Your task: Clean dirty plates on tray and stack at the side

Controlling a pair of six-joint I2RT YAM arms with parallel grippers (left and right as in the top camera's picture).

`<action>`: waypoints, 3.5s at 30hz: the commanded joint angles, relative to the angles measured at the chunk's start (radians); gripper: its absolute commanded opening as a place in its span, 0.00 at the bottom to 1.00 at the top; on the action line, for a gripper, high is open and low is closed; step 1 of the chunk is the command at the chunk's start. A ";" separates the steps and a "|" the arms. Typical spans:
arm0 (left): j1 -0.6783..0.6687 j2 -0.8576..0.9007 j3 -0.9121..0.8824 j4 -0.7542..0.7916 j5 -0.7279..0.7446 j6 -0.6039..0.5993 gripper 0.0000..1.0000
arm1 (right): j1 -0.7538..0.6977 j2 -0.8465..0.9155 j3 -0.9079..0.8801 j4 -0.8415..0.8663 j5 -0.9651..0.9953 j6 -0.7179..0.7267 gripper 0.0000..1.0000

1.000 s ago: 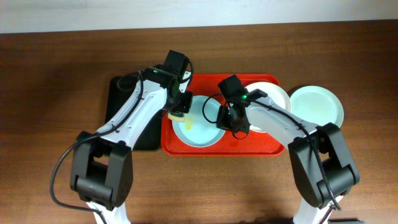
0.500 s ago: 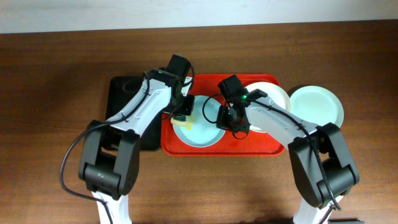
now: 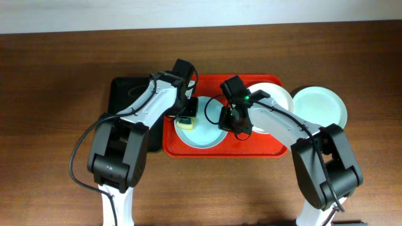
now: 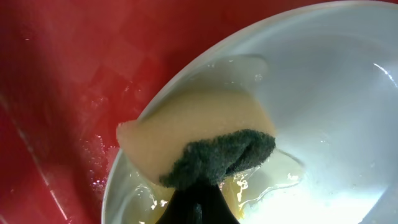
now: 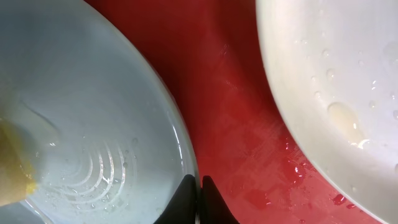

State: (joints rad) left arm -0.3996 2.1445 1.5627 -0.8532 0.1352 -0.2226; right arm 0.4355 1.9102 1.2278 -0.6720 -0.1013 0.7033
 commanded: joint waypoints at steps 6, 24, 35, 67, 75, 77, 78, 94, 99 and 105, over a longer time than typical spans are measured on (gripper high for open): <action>-0.046 0.170 -0.011 0.005 0.127 -0.013 0.00 | -0.004 -0.002 0.017 -0.005 0.024 0.008 0.04; 0.018 0.059 -0.011 0.007 0.377 -0.006 0.00 | -0.004 -0.002 0.016 -0.005 0.024 0.008 0.04; 0.058 -0.172 -0.011 -0.019 0.270 0.000 0.00 | -0.004 -0.002 0.016 -0.005 0.024 0.008 0.04; 0.046 -0.169 -0.207 0.171 0.076 -0.182 0.00 | -0.003 -0.002 0.016 -0.005 -0.045 0.009 0.04; 0.045 -0.168 -0.291 0.219 0.032 -0.181 0.00 | -0.003 0.000 0.016 -0.004 -0.045 0.009 0.04; 0.040 -0.168 -0.327 0.260 0.033 -0.182 0.00 | -0.003 0.002 0.016 -0.004 -0.045 0.009 0.04; 0.037 -0.168 -0.341 0.273 0.036 -0.182 0.00 | -0.003 0.004 0.016 -0.004 -0.045 0.009 0.04; -0.065 -0.167 -0.434 0.457 0.243 -0.262 0.00 | 0.037 0.029 0.016 0.024 -0.044 0.008 0.04; -0.044 -0.190 -0.396 0.456 0.269 -0.257 0.00 | 0.037 0.029 0.016 0.022 -0.044 0.008 0.04; 0.030 -0.335 -0.377 0.447 0.253 -0.246 0.00 | 0.037 0.029 0.016 0.022 -0.044 0.008 0.04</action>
State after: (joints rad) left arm -0.4164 1.9224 1.1671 -0.4042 0.3592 -0.4721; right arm 0.4503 1.9179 1.2278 -0.6537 -0.1215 0.7067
